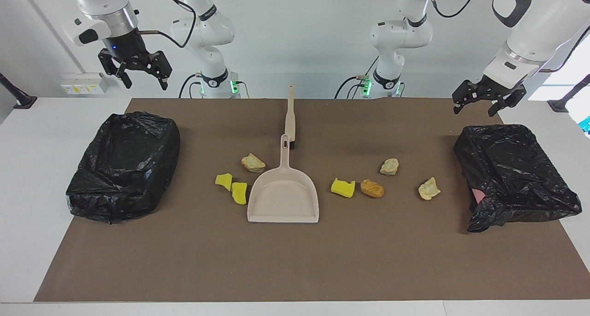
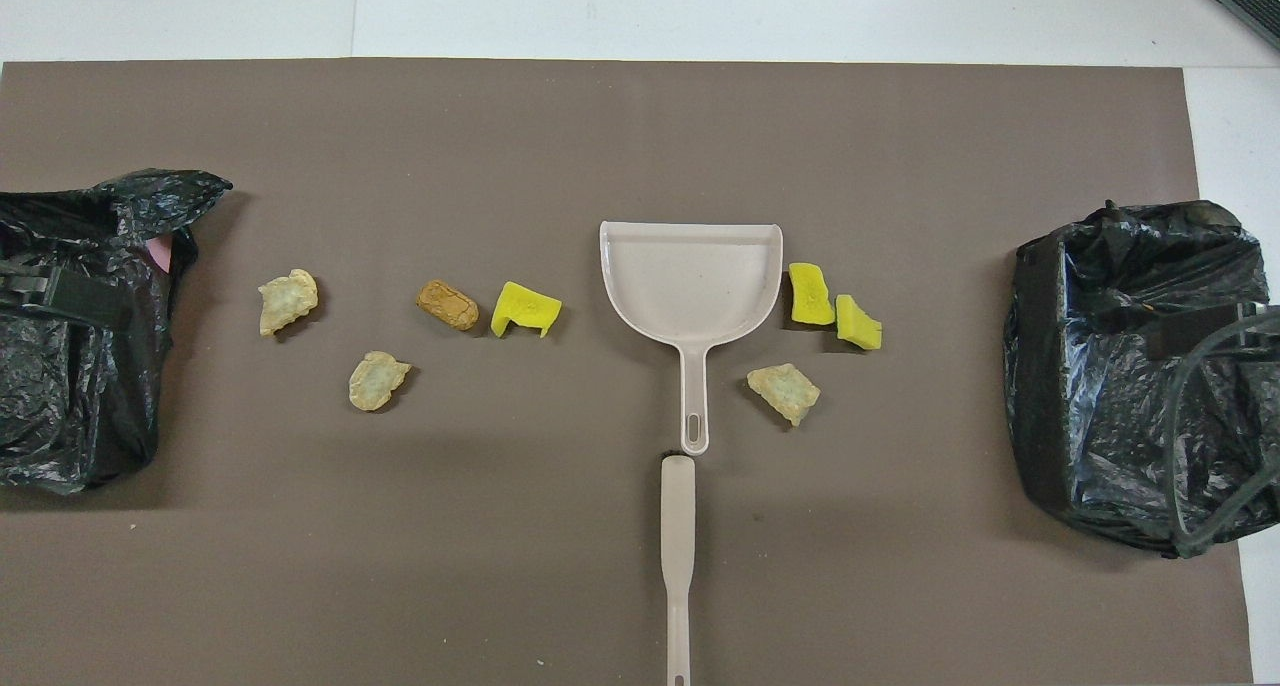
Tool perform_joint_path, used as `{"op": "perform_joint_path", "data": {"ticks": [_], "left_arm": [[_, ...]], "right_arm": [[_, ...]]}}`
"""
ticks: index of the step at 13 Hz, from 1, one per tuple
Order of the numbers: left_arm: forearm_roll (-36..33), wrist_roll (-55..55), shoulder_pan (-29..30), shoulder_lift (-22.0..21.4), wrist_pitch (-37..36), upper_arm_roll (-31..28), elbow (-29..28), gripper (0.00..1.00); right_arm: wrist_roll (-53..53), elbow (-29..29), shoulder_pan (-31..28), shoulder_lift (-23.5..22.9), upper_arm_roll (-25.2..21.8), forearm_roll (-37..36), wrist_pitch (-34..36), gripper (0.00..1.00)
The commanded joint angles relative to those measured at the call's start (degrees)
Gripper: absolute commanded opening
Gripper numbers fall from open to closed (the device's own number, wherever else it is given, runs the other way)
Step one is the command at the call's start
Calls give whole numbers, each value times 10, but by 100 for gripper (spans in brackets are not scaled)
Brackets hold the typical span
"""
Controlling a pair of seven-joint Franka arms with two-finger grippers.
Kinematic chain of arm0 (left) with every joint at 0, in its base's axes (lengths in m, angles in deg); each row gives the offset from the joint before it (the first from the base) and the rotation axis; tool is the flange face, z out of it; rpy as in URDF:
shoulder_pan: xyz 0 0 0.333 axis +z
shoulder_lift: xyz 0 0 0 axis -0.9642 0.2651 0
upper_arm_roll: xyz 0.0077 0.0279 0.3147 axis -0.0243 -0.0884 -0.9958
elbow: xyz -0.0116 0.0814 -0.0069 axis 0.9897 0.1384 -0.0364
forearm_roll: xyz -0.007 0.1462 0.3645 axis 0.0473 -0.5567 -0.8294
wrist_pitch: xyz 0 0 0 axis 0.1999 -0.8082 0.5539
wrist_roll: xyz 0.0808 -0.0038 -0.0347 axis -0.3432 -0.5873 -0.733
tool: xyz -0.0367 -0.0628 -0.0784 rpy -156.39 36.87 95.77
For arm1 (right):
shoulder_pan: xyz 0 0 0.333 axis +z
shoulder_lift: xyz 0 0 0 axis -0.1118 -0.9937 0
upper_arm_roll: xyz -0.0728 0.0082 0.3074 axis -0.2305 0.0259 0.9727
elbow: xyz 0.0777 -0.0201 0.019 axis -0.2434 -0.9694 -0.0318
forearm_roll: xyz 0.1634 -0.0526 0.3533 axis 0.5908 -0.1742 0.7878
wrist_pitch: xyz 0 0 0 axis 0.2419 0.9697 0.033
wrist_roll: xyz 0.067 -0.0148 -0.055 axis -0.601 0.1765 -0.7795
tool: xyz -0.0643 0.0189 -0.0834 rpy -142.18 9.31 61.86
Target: Sweep and dump trash in bin
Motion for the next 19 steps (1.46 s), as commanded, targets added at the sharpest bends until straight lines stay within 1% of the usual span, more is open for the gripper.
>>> {"op": "perform_joint_path", "data": {"ticks": [1, 3, 7, 8, 9, 11, 13, 15, 17, 19], "left_arm": [[-2, 6, -3, -19, -8, 4, -19, 100], [-2, 5, -4, -20, -8, 7, -22, 100], [16, 8, -4, -41, 8, 8, -67, 100], [27, 9, -12, -44, 29, 8, -84, 100], [30, 9, -25, -48, 48, 8, -108, 100], [44, 8, -53, -52, 95, 8, -152, 100], [45, 4, -87, -66, 141, 8, -205, 100], [45, 1, -118, -79, 162, 8, -244, 100], [46, -5, -170, -80, 192, 7, -276, 100], [46, -22, -209, -76, 231, 8, -308, 100]], "right_arm": [[-22, -14, -4, 14, -1, -3, 2, 100], [-22, -15, -4, 14, -1, -3, 2, 100], [-21, -18, -4, 17, -1, -3, 3, 100], [-22, -18, -4, 17, -1, -3, 9, 100], [-21, -19, -3, 18, 0, -3, 17, 100], [-23, -23, -3, 20, 0, -3, 11, 100], [-23, -23, -3, 21, -1, -3, 16, 100], [-24, -24, -4, 22, -1, -3, 16, 100], [-22, -24, -3, 22, -1, -3, 13, 100], [-23, -24, -4, 22, -1, -3, 13, 100]]}}
